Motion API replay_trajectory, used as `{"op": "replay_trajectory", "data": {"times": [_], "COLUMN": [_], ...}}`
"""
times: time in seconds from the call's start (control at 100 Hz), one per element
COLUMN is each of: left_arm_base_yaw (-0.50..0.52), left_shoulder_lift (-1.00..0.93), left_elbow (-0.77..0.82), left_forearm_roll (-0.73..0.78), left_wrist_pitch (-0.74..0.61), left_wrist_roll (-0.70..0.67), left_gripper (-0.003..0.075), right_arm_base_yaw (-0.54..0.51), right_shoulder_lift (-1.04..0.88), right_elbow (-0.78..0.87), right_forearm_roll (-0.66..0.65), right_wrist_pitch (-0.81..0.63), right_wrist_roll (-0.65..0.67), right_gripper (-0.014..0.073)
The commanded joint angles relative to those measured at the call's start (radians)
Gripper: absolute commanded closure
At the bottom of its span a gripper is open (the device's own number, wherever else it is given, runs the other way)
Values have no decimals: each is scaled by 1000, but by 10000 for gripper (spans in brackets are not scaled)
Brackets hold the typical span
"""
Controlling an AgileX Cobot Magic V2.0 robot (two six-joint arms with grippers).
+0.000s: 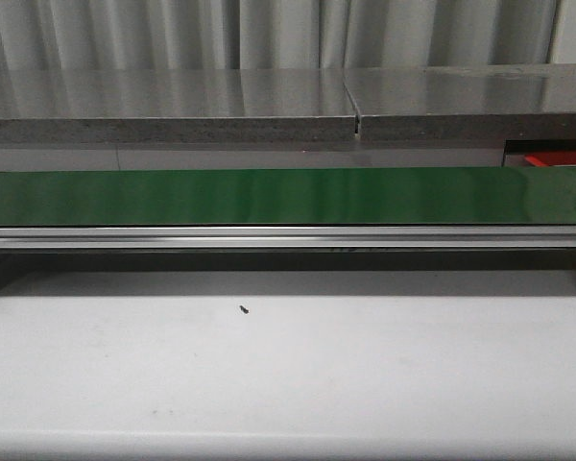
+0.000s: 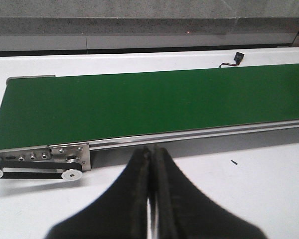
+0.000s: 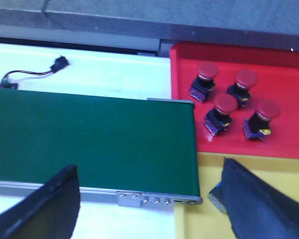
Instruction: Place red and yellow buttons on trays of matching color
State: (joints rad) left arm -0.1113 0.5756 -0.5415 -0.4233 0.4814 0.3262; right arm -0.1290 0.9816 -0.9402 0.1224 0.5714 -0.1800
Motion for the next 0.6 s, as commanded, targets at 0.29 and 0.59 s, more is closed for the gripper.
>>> {"op": "replay_trajectory", "data": {"times": [0.29,0.59], "left_arm_base_yaw": [-7,-7], "left_shoulder_lift": [6,6], "left_elbow": [-28,-28], "left_forearm_roll": [-21,-21], "left_wrist_pitch": [-70,-70], "left_wrist_roll": [-10,-10], "left_gripper": [739,739], "right_arm_base_yaw": [46,46], "right_shoulder_lift": [-379,-504], "right_elbow": [243,292], "right_forearm_roll": [1,1], "right_wrist_pitch": [-51,-15], "right_wrist_roll": [-31,-31], "right_gripper": [556,662]}}
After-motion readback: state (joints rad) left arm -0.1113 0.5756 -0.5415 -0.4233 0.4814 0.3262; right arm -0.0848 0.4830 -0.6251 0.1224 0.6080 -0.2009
